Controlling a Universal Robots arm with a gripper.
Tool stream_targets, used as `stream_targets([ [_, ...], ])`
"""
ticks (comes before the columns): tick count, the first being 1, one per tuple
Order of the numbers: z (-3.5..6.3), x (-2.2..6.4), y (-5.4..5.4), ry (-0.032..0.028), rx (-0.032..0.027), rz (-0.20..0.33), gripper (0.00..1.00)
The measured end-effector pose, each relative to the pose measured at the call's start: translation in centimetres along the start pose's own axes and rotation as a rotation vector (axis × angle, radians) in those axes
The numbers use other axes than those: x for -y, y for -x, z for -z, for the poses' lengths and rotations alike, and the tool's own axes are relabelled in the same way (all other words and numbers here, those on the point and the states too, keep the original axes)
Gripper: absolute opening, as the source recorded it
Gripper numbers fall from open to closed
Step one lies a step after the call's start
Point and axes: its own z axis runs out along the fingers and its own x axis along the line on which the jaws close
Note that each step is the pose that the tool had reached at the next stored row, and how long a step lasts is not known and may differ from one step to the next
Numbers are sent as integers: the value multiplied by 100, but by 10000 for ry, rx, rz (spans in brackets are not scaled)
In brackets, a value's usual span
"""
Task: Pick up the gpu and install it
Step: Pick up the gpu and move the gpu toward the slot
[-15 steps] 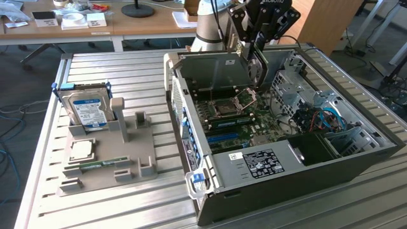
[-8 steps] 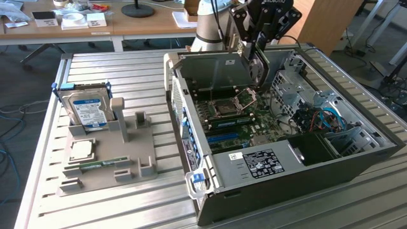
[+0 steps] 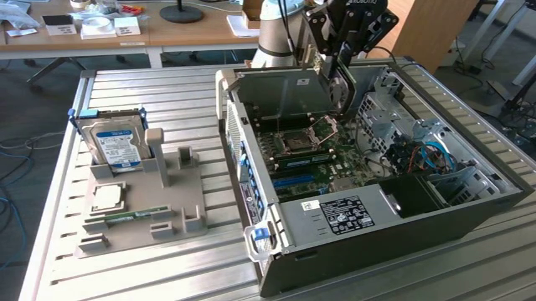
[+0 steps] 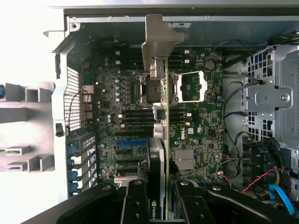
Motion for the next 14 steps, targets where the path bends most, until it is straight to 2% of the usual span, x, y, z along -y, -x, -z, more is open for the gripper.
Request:
stream_targets([
  [14,-1,-1,22,0,0,0,27],
])
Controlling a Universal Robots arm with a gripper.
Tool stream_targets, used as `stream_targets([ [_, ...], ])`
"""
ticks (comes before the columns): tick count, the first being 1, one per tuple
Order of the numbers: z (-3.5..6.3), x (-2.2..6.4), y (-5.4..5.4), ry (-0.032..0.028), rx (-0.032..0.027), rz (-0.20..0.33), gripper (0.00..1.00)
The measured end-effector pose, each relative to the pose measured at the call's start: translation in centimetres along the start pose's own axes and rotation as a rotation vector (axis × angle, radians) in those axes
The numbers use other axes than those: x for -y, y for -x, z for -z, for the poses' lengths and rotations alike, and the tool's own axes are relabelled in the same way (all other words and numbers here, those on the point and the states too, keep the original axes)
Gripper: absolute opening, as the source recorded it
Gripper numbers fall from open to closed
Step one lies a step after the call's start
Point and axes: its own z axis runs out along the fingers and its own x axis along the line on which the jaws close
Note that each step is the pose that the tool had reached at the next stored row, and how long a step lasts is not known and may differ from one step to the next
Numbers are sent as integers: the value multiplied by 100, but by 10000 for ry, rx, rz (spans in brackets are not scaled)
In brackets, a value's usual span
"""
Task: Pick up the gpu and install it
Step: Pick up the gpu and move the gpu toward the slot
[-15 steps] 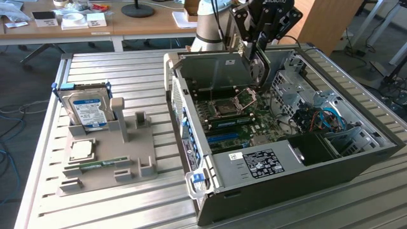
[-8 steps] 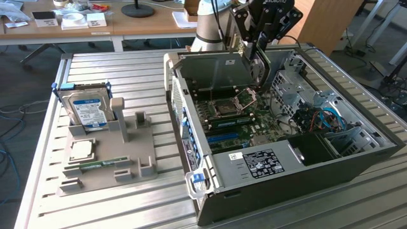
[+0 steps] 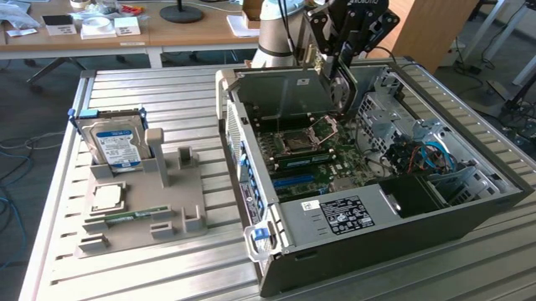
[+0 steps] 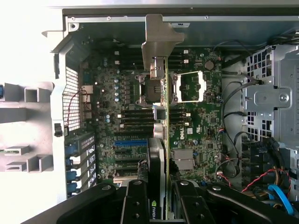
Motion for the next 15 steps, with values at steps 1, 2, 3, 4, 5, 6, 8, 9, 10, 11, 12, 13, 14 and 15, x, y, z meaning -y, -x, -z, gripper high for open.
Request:
stream_targets([
  [1,0,0,8,0,0,0,27],
  [2,-1,-1,18,-1,0,0,27],
  [3,-1,-1,31,-1,0,0,27],
  [4,-2,-3,59,0,0,1,27],
  [5,-2,-4,76,-1,0,1,27],
  [6,-3,-5,94,0,0,0,27],
  [8,-8,-18,291,0,0,0,27],
  [9,-13,-30,423,-1,0,0,27],
  [10,-18,-42,563,0,0,0,27],
  [11,-18,-42,571,-1,-1,1,27],
  [12,-18,-43,572,-1,-1,0,27],
  [13,-19,-43,573,-1,-1,-2,27],
  [14,-19,-44,576,0,0,0,27],
  [15,-19,-44,579,0,0,1,27],
])
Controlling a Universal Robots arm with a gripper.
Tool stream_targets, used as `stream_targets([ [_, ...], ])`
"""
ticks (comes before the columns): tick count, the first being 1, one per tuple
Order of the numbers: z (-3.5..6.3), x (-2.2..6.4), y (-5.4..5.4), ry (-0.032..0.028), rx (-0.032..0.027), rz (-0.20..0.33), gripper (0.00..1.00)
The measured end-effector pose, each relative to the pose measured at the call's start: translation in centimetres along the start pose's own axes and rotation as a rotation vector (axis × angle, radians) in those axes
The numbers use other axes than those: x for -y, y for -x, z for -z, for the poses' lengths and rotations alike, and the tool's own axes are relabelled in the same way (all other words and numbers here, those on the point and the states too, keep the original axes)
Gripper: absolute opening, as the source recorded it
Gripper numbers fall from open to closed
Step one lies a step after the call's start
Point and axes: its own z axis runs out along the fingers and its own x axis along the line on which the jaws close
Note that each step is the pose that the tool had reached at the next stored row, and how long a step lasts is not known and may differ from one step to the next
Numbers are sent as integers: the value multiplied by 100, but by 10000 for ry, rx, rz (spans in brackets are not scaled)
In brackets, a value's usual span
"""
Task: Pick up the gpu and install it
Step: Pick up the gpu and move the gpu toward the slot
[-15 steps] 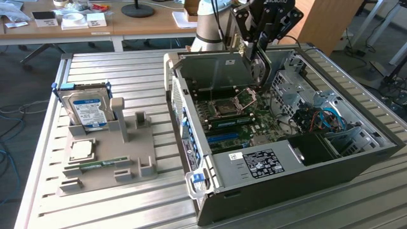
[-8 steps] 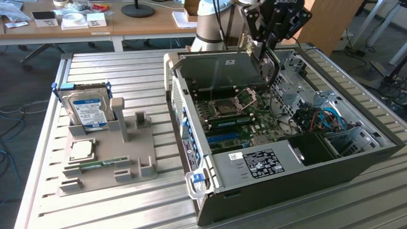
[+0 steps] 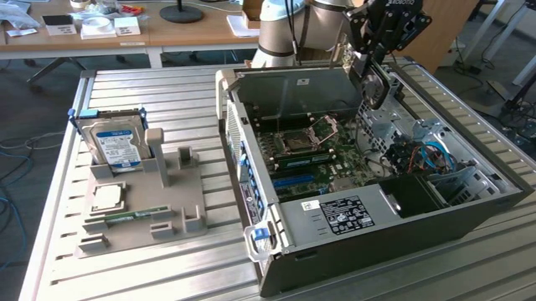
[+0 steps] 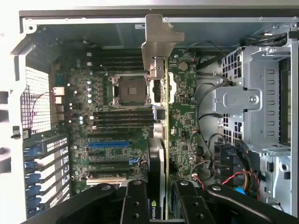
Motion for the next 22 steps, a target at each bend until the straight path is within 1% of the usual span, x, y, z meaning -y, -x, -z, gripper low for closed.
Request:
stream_targets([
  [8,-1,-2,24,0,0,-1,27],
  [19,-1,-3,26,0,0,-1,27],
  [22,-1,-3,45,1,0,0,27],
])
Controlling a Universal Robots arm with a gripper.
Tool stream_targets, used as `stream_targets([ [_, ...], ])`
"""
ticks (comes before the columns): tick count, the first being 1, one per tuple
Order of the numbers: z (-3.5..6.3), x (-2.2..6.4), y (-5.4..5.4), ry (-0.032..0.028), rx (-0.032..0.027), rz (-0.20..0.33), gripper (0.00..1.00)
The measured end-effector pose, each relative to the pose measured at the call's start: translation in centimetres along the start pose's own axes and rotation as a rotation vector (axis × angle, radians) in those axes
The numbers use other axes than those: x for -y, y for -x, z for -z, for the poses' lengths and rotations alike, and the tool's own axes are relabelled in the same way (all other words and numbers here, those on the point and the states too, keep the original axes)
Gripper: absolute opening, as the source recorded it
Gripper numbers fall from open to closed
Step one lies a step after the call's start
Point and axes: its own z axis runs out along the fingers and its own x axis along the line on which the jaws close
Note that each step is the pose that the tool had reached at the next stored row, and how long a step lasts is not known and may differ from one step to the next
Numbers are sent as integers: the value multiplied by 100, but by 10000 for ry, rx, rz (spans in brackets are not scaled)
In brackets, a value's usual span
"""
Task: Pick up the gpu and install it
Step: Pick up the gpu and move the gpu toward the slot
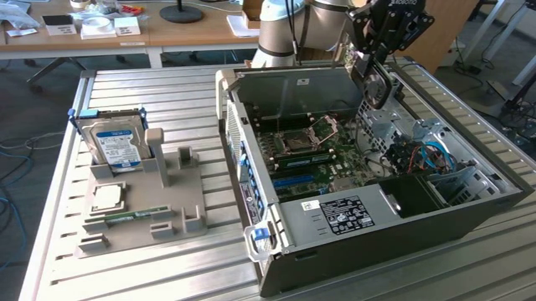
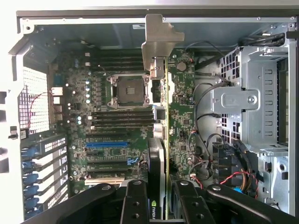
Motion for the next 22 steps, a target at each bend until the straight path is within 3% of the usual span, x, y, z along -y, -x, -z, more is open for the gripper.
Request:
stream_targets([
  [22,-7,-9,153,0,0,0,27],
])
